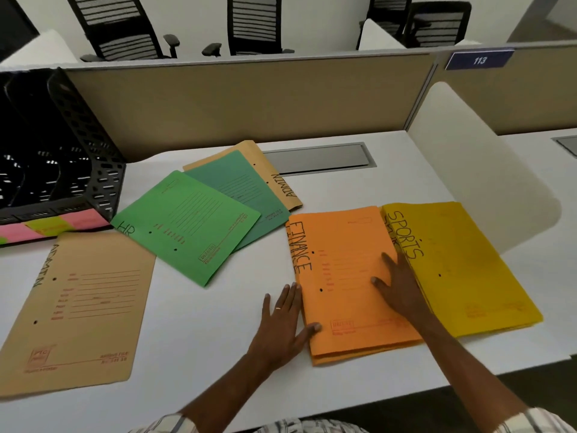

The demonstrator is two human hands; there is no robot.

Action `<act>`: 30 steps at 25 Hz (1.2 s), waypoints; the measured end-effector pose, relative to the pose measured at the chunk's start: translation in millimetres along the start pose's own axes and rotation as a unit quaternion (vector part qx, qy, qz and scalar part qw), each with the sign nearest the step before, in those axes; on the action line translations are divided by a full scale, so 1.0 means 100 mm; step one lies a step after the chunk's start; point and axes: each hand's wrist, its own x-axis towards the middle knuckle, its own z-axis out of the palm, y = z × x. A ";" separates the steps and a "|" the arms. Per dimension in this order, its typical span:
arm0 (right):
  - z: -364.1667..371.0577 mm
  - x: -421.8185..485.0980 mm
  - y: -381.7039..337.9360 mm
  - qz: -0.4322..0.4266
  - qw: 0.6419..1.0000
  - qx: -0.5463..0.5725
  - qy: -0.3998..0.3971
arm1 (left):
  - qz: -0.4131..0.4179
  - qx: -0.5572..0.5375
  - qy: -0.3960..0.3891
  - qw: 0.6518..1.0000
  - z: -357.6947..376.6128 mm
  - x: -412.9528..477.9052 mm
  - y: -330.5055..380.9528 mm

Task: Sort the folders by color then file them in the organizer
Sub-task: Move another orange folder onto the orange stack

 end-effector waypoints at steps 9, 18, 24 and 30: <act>0.54 -0.42 -0.04 -0.080 0.992 -0.088 -0.039 | -0.031 -0.014 0.001 0.999 0.08 0.01 0.16; 0.53 -0.46 -0.14 -0.064 0.995 -0.067 -0.029 | -0.016 -0.014 0.001 1.000 -0.02 0.08 0.13; 0.56 -0.57 -0.19 -0.062 0.996 -0.060 -0.029 | 0.008 -0.022 0.001 1.000 0.02 0.06 0.13; 0.59 -0.60 -0.61 -0.121 0.991 -0.049 -0.020 | -0.021 0.019 0.062 0.998 -0.06 0.00 -0.08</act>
